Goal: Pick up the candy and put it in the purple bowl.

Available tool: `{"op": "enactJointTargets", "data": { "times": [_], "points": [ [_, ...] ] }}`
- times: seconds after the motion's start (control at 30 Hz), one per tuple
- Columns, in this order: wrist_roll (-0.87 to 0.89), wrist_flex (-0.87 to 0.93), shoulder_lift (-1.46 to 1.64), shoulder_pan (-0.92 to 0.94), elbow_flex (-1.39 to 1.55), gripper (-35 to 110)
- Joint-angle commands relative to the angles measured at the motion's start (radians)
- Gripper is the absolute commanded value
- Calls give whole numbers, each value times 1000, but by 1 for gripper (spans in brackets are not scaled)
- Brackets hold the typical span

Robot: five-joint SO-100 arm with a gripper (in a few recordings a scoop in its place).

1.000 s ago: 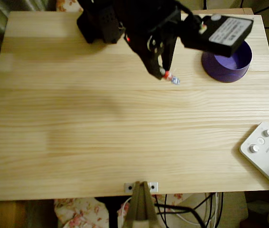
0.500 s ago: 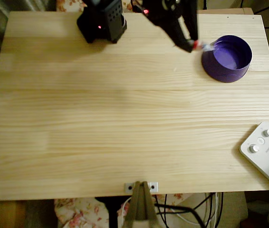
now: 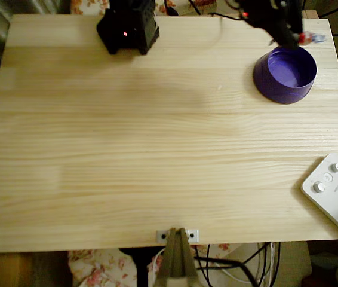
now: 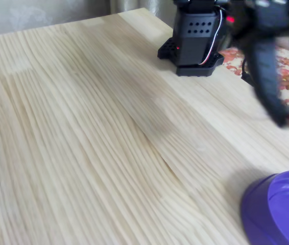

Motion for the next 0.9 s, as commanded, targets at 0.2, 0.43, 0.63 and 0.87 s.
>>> {"op": "enactJointTargets", "data": {
  "times": [0.2, 0.43, 0.63, 0.87],
  "points": [
    [-18, -164, -166, -130, -186, -1],
    [-17, -186, -262, -173, -219, 1],
    [-14, -202, -341, -158, -264, 6],
    [-31, -224, -388, -115, -256, 9]
  ]
}}
